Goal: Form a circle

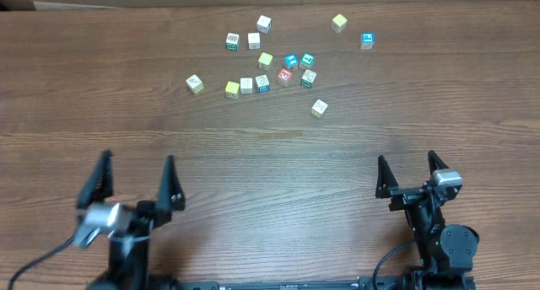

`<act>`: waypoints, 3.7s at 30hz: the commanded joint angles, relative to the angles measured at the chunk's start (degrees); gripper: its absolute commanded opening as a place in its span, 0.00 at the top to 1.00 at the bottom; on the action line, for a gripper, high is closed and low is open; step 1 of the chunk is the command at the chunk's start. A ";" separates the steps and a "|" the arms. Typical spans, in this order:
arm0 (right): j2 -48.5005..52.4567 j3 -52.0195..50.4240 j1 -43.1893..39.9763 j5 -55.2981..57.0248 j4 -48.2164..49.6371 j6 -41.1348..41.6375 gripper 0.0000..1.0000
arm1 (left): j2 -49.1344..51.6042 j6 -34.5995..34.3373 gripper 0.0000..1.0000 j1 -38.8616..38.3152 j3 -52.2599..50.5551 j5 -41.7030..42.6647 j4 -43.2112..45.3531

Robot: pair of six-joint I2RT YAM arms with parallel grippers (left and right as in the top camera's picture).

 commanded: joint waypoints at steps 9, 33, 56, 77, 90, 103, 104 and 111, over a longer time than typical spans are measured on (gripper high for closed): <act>-0.55 -0.55 0.28 -0.11 0.11 0.33 0.00 | 9.53 -4.55 0.00 0.31 21.24 3.91 1.64; -0.55 -0.55 0.28 -0.09 0.11 0.33 0.00 | 63.14 -4.48 0.00 0.31 80.24 12.66 -55.58; -0.55 -0.55 0.28 -0.11 0.13 0.35 0.00 | 71.38 -4.50 0.00 0.31 80.21 -3.37 -67.30; -0.55 -0.55 0.28 -0.09 0.13 0.33 0.00 | 78.18 -4.52 0.96 0.31 80.17 -5.40 -76.22; -0.55 -0.55 0.28 -0.11 0.13 0.35 0.00 | 78.93 -4.76 0.88 0.31 80.17 -5.40 -77.79; -0.55 -0.55 0.28 -0.11 0.11 0.33 0.00 | 80.87 -4.74 0.89 0.31 80.17 -5.18 -80.48; -0.55 -0.55 0.28 -0.09 0.11 0.33 0.00 | 81.15 -4.74 0.90 0.31 80.17 -4.76 -80.67; -0.55 -0.55 0.28 -0.11 0.13 0.35 0.00 | 83.73 -4.76 0.96 0.31 80.17 -2.32 -81.66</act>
